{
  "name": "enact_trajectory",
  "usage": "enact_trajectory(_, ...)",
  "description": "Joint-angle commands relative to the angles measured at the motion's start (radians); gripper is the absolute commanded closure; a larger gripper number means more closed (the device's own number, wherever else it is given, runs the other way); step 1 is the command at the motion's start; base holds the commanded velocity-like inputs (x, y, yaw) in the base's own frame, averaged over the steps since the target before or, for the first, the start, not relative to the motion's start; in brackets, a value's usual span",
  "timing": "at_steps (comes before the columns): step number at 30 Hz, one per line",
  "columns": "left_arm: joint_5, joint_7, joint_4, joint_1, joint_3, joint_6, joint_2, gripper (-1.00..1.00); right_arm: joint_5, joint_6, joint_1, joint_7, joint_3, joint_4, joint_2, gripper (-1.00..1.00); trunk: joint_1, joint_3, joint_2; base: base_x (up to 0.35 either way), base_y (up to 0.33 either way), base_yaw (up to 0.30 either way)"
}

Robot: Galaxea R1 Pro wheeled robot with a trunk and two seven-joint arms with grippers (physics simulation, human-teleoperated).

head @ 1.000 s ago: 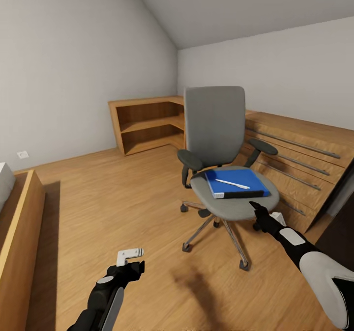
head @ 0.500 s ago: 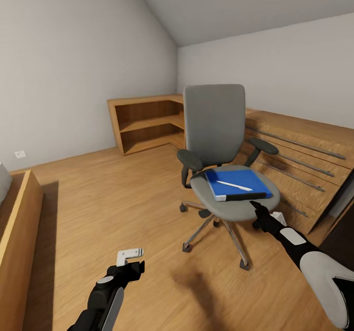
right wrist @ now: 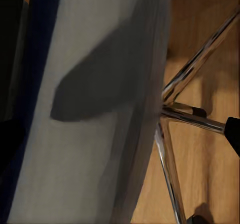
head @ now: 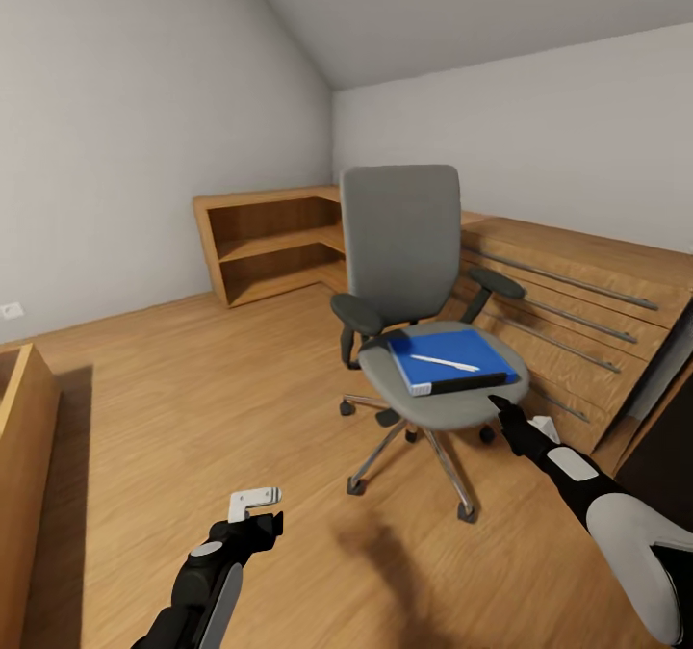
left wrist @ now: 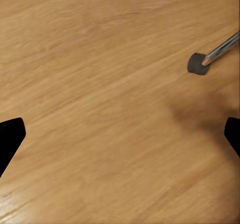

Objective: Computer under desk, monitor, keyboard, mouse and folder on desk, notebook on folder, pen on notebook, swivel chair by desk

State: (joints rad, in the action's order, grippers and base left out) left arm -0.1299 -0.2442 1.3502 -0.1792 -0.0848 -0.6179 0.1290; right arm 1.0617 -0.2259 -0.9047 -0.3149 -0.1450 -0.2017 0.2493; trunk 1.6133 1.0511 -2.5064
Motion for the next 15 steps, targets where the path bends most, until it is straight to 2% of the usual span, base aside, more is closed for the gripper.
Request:
enact_trajectory(1, -0.011, -0.009, 0.001, -0.001, -0.001, -0.003, 0.0, -1.0, 0.001, -0.007, -0.001, -0.003, -0.008, 0.0, 0.0, -1.0, 0.0, 0.001, 0.0, 0.0, 0.0, -0.083)
enact_trajectory(15, -0.011, -0.009, 0.001, 0.0, -0.001, -0.003, 0.0, -1.0, 0.001, -0.007, -0.002, -0.003, -0.008, 0.001, 0.0, -1.0, 0.0, 0.001, 0.0, 0.0, 0.0, -0.019)
